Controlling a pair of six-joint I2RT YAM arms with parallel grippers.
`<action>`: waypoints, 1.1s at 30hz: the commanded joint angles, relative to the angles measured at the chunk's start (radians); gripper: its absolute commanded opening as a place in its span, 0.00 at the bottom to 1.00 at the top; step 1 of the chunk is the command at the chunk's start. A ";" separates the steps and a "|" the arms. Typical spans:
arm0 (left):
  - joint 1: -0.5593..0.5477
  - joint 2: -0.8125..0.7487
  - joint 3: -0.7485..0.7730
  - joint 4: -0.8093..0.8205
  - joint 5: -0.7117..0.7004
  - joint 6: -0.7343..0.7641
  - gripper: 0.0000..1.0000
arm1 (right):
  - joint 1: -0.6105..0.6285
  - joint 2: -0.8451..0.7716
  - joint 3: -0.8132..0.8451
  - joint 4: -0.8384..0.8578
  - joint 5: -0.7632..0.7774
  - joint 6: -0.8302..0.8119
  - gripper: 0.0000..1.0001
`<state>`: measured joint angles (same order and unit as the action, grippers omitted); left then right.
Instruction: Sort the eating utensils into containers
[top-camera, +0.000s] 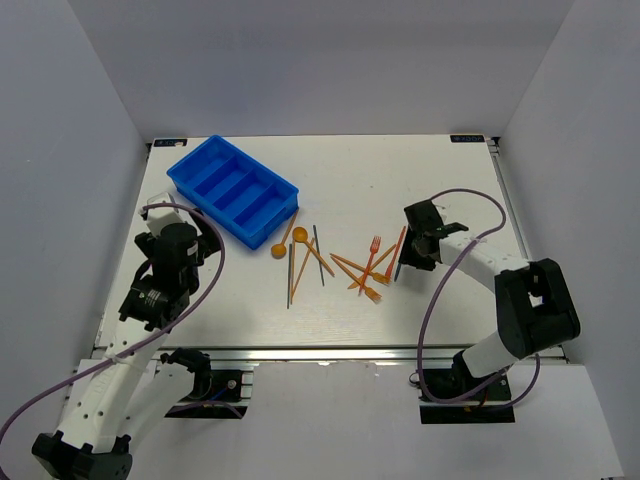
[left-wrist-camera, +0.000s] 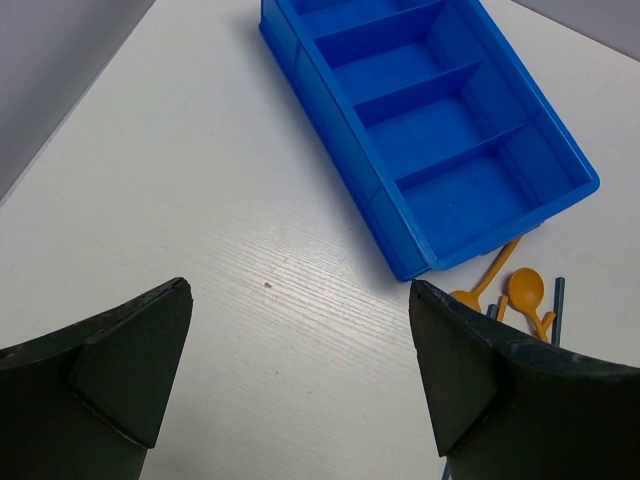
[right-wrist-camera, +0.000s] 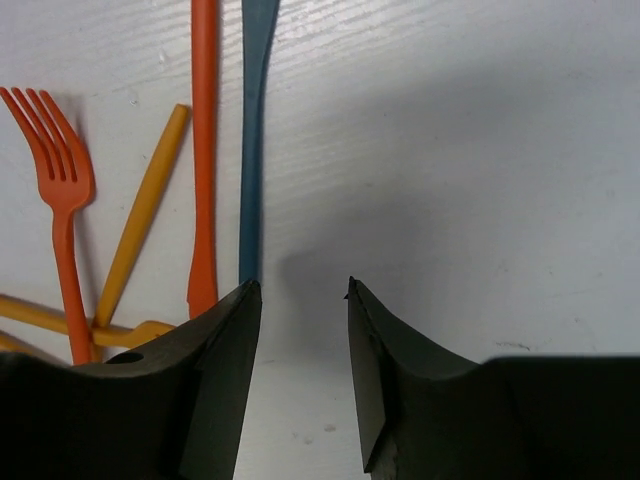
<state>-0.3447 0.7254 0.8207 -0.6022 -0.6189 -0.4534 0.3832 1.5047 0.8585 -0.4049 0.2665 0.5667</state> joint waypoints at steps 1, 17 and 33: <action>0.004 -0.006 -0.009 -0.001 0.011 0.002 0.98 | 0.020 0.046 0.062 0.052 0.027 0.016 0.46; 0.004 -0.001 -0.012 0.002 0.024 0.007 0.98 | 0.029 0.152 0.039 0.072 0.039 0.053 0.36; -0.004 0.158 -0.112 0.355 0.748 -0.227 0.98 | 0.026 -0.139 -0.024 -0.035 0.092 -0.014 0.00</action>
<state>-0.3428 0.8421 0.7521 -0.4557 -0.2413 -0.5629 0.4080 1.4773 0.8062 -0.3599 0.2920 0.5800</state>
